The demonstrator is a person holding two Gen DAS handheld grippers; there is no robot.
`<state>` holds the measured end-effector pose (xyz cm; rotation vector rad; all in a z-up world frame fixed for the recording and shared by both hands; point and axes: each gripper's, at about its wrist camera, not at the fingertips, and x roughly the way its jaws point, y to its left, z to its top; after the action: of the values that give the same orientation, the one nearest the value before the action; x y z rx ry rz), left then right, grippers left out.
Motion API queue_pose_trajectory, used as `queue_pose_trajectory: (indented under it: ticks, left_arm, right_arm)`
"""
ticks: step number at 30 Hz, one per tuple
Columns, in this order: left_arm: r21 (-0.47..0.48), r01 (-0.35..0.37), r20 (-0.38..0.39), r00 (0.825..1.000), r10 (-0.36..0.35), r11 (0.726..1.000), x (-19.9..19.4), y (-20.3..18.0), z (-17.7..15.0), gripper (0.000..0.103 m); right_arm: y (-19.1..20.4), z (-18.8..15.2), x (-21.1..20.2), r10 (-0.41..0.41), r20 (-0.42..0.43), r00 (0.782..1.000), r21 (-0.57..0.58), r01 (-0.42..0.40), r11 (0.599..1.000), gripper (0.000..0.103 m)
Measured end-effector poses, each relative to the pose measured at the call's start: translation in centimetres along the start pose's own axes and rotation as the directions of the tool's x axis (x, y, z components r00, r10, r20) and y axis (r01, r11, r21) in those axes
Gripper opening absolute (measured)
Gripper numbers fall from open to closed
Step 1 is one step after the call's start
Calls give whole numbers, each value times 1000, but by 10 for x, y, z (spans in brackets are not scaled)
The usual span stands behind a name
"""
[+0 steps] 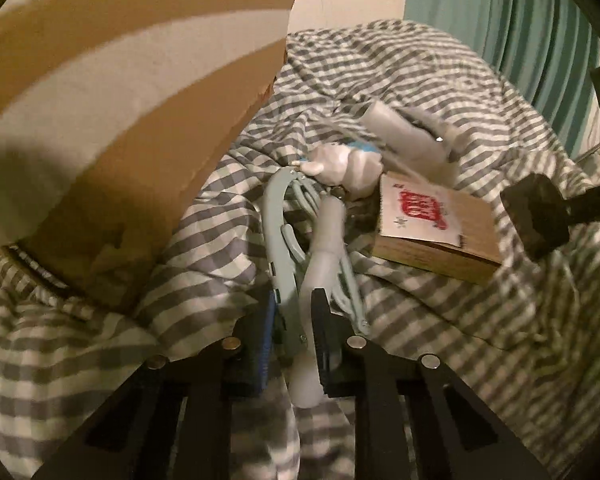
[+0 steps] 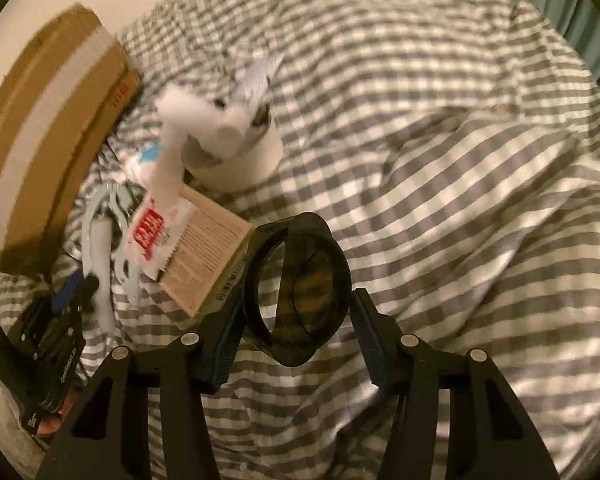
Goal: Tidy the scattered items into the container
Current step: 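Grasp the white plastic tube with left tool while right tool grasps black lens cap, then carry both items into the cardboard box and open both tools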
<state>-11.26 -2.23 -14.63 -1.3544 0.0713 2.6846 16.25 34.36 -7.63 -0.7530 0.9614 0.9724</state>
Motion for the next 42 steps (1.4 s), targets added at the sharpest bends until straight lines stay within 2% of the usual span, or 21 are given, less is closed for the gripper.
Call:
queue_pose_trajectory:
  ticks: [1, 2, 3, 4, 6, 10, 15, 17, 18, 19, 20, 22, 25, 27, 28, 29, 35, 39, 42]
  left_arm:
    - [7, 5, -1, 1000, -5, 1000, -5, 0, -1, 16]
    - [9, 5, 5, 1000, -5, 1000, -10, 0, -3, 4]
    - [11, 5, 9, 1000, -5, 1000, -15, 0, -5, 0]
    - [18, 6, 11, 1000, -6, 1000, -19, -1, -6, 0]
    - [27, 24, 20, 999, -25, 999, -30, 0, -8, 0]
    - [-8, 53, 0, 999, -53, 999, -35, 12, -16, 0]
    - [-23, 94, -38, 995, -95, 995, -27, 18, -30, 0]
    - [-9, 108, -19, 994, -108, 994, -30, 10, -29, 3]
    - [6, 117, -8, 993, -116, 993, -31, 5, -29, 6]
    - [23, 128, 1, 992, -128, 992, -31, -1, -28, 17]
    - [43, 135, 9, 991, -135, 990, -28, -8, -26, 36]
    - [85, 122, 34, 992, -125, 989, -20, -21, -22, 60]
    - [131, 90, 34, 995, -95, 987, 4, -33, -16, 60]
    - [113, 73, 8, 997, -74, 991, 24, -32, -14, 47]
    - [103, 75, -7, 997, -75, 992, 31, -30, -14, 19]
    - [91, 86, -29, 996, -84, 992, 37, -27, -14, 16]
    - [76, 112, -20, 994, -111, 991, 23, -21, -12, 11]
    - [81, 127, 27, 991, -129, 989, -9, -19, -12, 10]
    - [73, 148, 86, 984, -154, 986, -41, -18, -6, 10]
  right_arm:
    - [0, -2, -10, 0, 21, 1000, 6, -1, 1000, 52]
    - [-1, -3, -18, 1, 39, 999, 9, -1, 1000, 52]
    - [-1, -6, -25, 5, 57, 998, 10, -6, 1000, 52]
    - [0, -11, -32, 12, 78, 997, 17, -13, 1000, 52]
    - [11, -1, -41, 29, 117, 993, 23, -32, 999, 52]
    - [14, -15, -68, 79, 180, 980, 47, -89, 995, 52]
    - [20, -33, -73, 116, 206, 972, 58, -131, 990, 52]
    - [23, -38, -75, 117, 211, 970, 61, -133, 989, 52]
    - [25, -38, -75, 123, 214, 969, 58, -138, 989, 52]
    - [26, -38, -76, 126, 217, 968, 56, -141, 988, 52]
    - [26, -37, -75, 129, 217, 968, 50, -143, 988, 52]
    - [27, -34, -75, 140, 216, 966, 42, -152, 987, 53]
    - [27, -29, -69, 167, 194, 967, 29, -176, 984, 53]
    - [29, -27, -65, 178, 174, 968, 14, -183, 983, 53]
    - [30, -25, -64, 181, 164, 970, 5, -184, 983, 53]
    - [31, -25, -64, 184, 157, 970, -4, -186, 983, 53]
    - [39, -21, -67, 187, 158, 969, -63, -179, 982, 53]
    - [44, -29, -73, 194, 179, 965, -81, -182, 980, 53]
    - [52, -41, -87, 168, 239, 956, -116, -144, 983, 53]
